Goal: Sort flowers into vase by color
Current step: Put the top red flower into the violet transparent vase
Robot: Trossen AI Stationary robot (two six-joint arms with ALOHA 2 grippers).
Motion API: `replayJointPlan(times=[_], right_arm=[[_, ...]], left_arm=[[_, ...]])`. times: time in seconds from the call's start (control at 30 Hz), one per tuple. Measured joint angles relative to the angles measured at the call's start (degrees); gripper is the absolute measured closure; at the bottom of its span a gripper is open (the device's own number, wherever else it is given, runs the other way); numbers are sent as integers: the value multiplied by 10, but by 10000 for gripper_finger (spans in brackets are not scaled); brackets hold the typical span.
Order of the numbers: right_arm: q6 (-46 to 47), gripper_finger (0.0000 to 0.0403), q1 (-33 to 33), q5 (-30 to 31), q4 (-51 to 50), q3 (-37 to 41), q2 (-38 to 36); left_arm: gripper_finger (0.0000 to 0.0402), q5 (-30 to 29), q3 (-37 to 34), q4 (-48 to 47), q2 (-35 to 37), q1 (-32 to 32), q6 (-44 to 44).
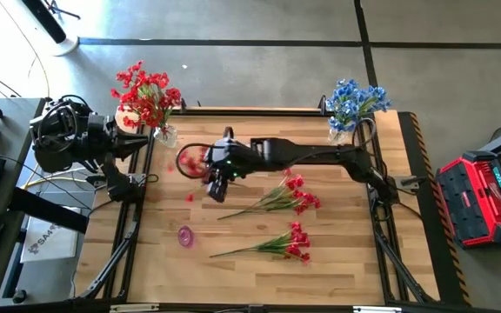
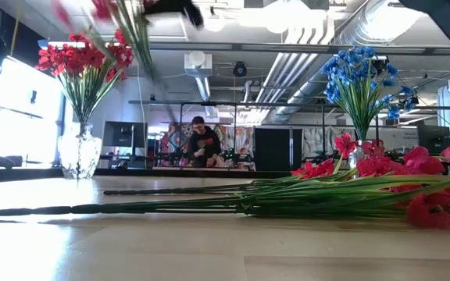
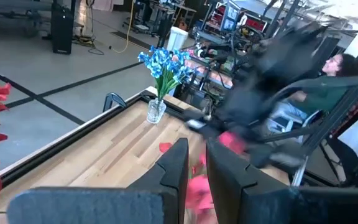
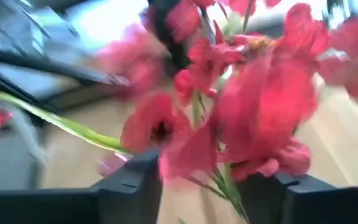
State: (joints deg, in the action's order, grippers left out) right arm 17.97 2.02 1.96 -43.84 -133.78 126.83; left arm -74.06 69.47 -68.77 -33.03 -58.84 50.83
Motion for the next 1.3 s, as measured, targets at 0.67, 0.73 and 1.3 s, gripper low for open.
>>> replayJointPlan(times=[0.67, 0.73, 1.3], right_arm=[[-186, 146, -63, -2, -114, 35, 124], [-193, 155, -69, -26, -111, 35, 143], [-194, 251, -94, -77, -20, 34, 213]], left_arm=[[359, 48, -1, -70, -71, 0, 75], [359, 68, -1, -103, -78, 0, 123], [359, 138, -1, -212, -119, 0, 262]])
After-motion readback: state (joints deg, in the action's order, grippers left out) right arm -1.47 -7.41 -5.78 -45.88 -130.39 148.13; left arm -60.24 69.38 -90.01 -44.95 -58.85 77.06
